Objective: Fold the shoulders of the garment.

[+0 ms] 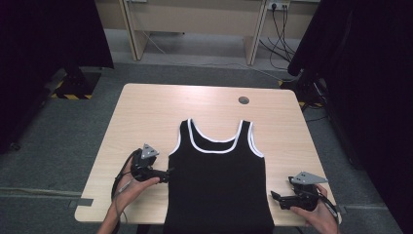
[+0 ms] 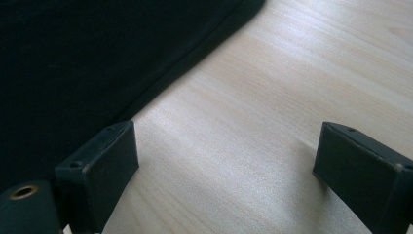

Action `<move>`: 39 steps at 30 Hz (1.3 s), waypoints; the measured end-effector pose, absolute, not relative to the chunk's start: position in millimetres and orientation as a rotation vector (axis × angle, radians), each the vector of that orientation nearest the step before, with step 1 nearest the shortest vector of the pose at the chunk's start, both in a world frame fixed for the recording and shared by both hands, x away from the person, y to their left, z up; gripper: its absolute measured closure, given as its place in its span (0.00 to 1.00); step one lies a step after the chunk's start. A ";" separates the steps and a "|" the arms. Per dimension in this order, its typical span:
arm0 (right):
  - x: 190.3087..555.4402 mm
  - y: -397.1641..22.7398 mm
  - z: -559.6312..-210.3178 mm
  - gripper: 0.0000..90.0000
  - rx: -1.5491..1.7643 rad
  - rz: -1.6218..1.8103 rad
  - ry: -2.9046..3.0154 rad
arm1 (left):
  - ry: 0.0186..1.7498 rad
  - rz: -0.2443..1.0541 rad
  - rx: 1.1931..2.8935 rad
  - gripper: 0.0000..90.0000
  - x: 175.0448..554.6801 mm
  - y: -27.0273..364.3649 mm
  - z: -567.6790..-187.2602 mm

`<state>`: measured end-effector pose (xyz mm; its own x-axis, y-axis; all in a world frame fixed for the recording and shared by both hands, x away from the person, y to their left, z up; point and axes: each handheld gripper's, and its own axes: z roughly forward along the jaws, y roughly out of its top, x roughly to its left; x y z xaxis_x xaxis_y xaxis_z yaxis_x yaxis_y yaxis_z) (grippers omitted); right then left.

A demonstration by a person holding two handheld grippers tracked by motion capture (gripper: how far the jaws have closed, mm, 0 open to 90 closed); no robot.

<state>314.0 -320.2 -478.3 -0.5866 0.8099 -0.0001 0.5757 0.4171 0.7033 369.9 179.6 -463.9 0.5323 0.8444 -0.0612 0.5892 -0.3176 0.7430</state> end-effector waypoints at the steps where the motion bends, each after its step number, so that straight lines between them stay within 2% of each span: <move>1: 314.0 -320.1 -478.4 0.10 1.193 0.961 2.337 | 1.163 0.444 2.027 0.03 372.9 179.2 -462.6; 39: 315.3 -320.6 -478.4 0.10 1.183 0.965 2.345 | 1.155 0.461 2.083 0.09 468.8 123.1 -454.9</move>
<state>315.3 -320.6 -478.4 -0.5947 0.8040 0.0006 0.5717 0.4223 0.7034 468.8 123.1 -454.9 0.5388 0.8420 -0.0264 0.5928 -0.3567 0.7221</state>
